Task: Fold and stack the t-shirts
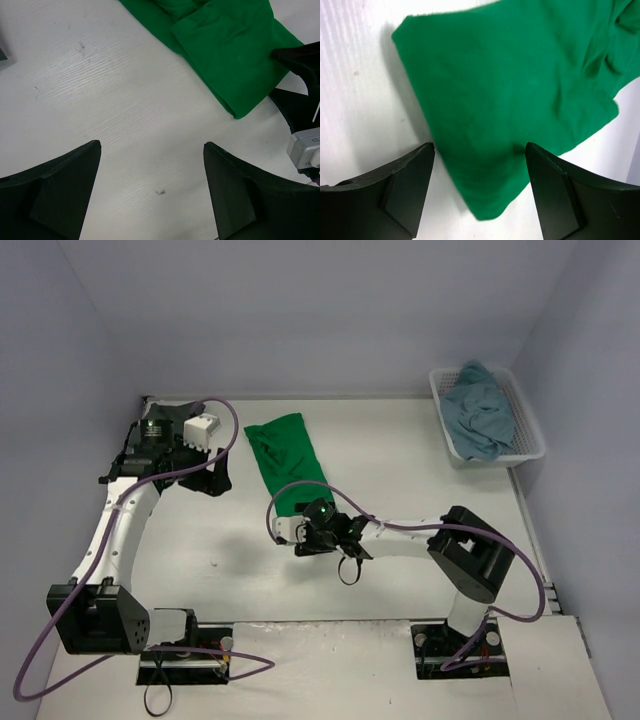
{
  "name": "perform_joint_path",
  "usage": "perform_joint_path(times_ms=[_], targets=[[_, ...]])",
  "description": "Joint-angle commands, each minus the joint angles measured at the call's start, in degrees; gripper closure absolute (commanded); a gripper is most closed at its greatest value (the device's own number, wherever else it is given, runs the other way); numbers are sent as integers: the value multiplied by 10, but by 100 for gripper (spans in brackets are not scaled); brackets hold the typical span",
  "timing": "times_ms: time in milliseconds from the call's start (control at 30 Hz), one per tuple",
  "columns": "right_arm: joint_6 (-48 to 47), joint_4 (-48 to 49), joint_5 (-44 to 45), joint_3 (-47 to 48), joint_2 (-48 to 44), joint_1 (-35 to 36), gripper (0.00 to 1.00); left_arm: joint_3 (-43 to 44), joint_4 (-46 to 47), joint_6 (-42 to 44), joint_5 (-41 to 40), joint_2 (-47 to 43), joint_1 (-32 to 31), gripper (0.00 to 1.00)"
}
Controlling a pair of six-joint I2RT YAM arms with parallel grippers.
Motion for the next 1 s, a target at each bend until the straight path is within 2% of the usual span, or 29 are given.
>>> perform_joint_path(times_ms=[0, 367, 400, 500, 733, 867, 967], targets=[[-16, 22, -22, -7, 26, -6, 29, 33, 21, -2, 7, -1, 0, 22], [-40, 40, -65, 10, 97, -29, 34, 35, 20, -2, 5, 13, 0, 22], [-40, 36, -68, 13, 100, -31, 36, 35, 19, -2, 5, 13, 0, 22], [-42, 6, -85, 25, 112, -37, 61, 37, 18, -1, 5, 17, 0, 23], [-41, -43, -105, 33, 90, -40, 74, 42, 15, -2, 9, 22, 0, 23], [-38, -110, -129, 56, 52, -40, 79, 39, 14, -2, 10, 21, 0, 22], [-36, -184, -151, 80, 20, -41, 88, 37, 14, -2, 10, 19, 0, 23]])
